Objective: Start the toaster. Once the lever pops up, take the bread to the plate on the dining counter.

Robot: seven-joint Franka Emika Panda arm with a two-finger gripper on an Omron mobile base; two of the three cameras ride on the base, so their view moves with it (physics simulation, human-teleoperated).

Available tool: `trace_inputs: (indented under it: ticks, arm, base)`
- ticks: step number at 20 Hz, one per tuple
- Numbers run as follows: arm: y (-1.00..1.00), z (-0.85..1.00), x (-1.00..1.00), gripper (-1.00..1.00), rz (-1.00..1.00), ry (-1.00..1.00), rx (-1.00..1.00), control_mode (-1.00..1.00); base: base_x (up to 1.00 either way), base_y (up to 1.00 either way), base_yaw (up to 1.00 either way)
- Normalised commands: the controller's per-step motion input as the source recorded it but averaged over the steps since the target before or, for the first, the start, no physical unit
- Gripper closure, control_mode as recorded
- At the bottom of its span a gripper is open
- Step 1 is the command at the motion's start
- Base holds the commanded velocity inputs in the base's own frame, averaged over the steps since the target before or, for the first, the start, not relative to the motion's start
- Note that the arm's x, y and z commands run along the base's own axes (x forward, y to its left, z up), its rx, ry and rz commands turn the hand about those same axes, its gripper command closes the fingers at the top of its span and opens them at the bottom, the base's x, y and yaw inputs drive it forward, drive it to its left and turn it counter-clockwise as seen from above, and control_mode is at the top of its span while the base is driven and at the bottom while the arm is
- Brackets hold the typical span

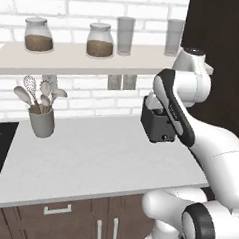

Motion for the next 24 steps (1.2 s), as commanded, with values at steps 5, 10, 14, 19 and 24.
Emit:
trace_inputs:
  ticks: [5, 10, 14, 19, 24]
  arm:
    - [-0.25, -0.1, 0.0, -1.0, 0.0, -0.05, 0.0, -1.0]
    - [-0.47, -0.33, 0.0, -1.0, 0.0, -0.07, 0.0, -1.0]
    - [-0.24, -0.45, 0.0, -1.0, 0.0, -0.05, 0.0, -1.0]
    - [-0.03, -0.52, 0.09, -1.0, 0.03, -0.1, -0.01, -1.0]
    - [-0.06, -0.34, 0.49, -1.0, 0.0, 0.0, 0.0, -1.0]
  base:
    - [0.0, 0.0, 0.0]
    - [0.0, 0.0, 0.0]
    - [0.0, 0.0, 0.0]
    - [0.0, 0.0, 0.0]
    - [0.0, 0.0, 0.0]
